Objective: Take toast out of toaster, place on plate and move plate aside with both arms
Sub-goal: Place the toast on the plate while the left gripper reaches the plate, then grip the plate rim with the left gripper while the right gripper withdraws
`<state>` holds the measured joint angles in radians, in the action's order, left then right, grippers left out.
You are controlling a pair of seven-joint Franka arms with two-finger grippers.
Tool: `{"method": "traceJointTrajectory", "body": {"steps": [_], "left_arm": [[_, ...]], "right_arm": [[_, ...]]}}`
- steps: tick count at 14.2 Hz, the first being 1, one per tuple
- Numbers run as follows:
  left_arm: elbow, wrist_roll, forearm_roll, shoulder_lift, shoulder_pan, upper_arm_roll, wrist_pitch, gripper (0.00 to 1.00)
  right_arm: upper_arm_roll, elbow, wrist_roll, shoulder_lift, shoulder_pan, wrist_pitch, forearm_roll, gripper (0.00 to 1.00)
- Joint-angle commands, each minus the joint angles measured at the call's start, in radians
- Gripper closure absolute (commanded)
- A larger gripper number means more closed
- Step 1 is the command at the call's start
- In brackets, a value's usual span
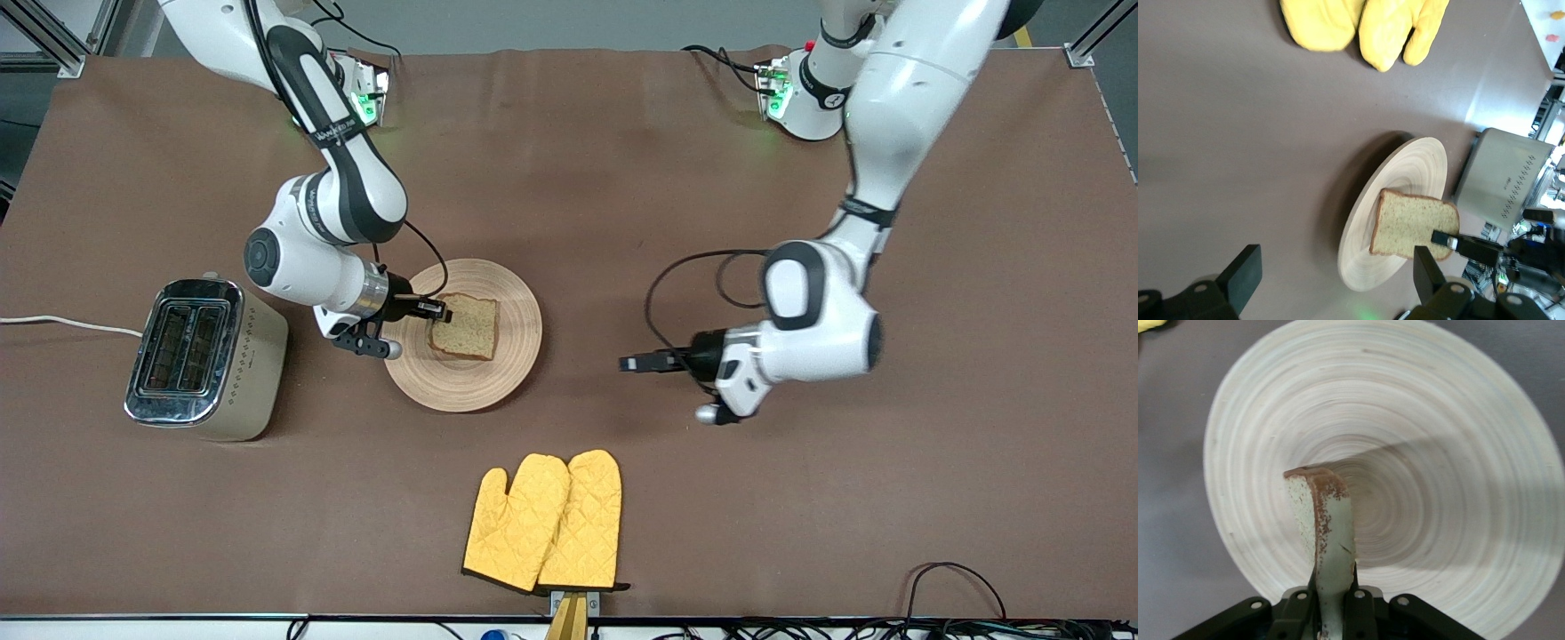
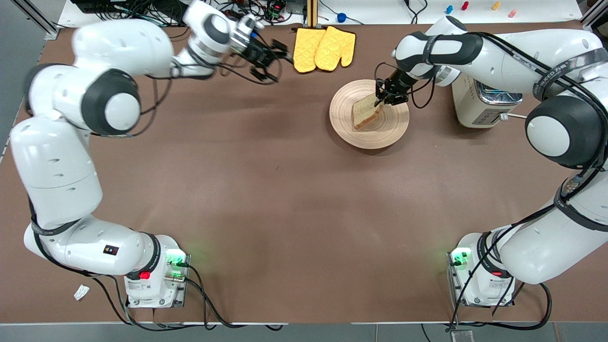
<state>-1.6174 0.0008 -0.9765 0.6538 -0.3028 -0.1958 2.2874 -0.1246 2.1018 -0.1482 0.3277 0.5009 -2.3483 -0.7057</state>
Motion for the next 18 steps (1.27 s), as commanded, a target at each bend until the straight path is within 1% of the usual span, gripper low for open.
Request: {"method": "traceJointTrajectory", "body": {"steps": [1, 2, 5, 7, 8, 9, 10, 11, 13, 14, 15, 16, 17, 18], "left_arm": [[0.045, -0.024, -0.034, 0.076, -0.112, 0.007, 0.134, 0.0], [0.069, -0.025, -0.051, 0.11, -0.149, 0.007, 0.188, 0.0], [0.134, -0.024, -0.116, 0.188, -0.252, 0.007, 0.242, 0.0], [0.157, -0.024, -0.119, 0.214, -0.286, 0.007, 0.268, 0.0], [0.157, -0.021, -0.128, 0.217, -0.297, 0.007, 0.283, 0.0], [0.157, -0.012, -0.143, 0.227, -0.306, 0.006, 0.297, 0.03], [0.157, -0.005, -0.155, 0.23, -0.317, 0.007, 0.31, 0.07], [0.157, 0.01, -0.159, 0.237, -0.329, 0.007, 0.329, 0.19], [0.157, 0.047, -0.16, 0.25, -0.332, 0.004, 0.356, 0.57], [0.157, 0.05, -0.16, 0.251, -0.332, -0.002, 0.359, 0.71], [0.157, 0.05, -0.162, 0.251, -0.331, -0.005, 0.36, 0.84], [0.157, 0.05, -0.168, 0.251, -0.331, -0.005, 0.36, 0.94], [0.157, 0.053, -0.169, 0.25, -0.331, -0.005, 0.36, 0.98], [0.157, 0.071, -0.169, 0.25, -0.331, -0.005, 0.36, 1.0]], "right_arm": [[0.007, 0.053, 0.047, -0.019, -0.037, -0.011, -0.021, 0.0], [0.007, 0.066, 0.051, -0.025, -0.051, -0.009, -0.021, 0.0], [0.0, 0.087, 0.061, -0.036, -0.076, -0.006, -0.014, 0.0], [-0.003, 0.083, 0.073, -0.07, -0.131, 0.009, -0.014, 0.0], [-0.006, 0.08, 0.071, -0.091, -0.143, 0.045, -0.009, 0.0], [-0.016, 0.08, 0.071, -0.113, -0.15, 0.063, 0.035, 0.0], [-0.048, 0.077, 0.07, -0.137, -0.151, 0.069, 0.122, 0.0], [-0.084, 0.061, 0.068, -0.159, -0.153, 0.101, 0.226, 0.0], [-0.165, -0.014, 0.067, -0.196, -0.156, 0.228, 0.366, 0.0], [-0.202, -0.09, 0.071, -0.2, -0.157, 0.329, 0.423, 0.0], [-0.24, -0.171, 0.071, -0.197, -0.162, 0.43, 0.461, 0.0], [-0.274, -0.265, 0.073, -0.191, -0.166, 0.522, 0.489, 0.0], [-0.288, -0.335, 0.075, -0.191, -0.171, 0.587, 0.518, 0.0], [-0.294, -0.395, 0.082, -0.191, -0.18, 0.633, 0.566, 0.0]]}}
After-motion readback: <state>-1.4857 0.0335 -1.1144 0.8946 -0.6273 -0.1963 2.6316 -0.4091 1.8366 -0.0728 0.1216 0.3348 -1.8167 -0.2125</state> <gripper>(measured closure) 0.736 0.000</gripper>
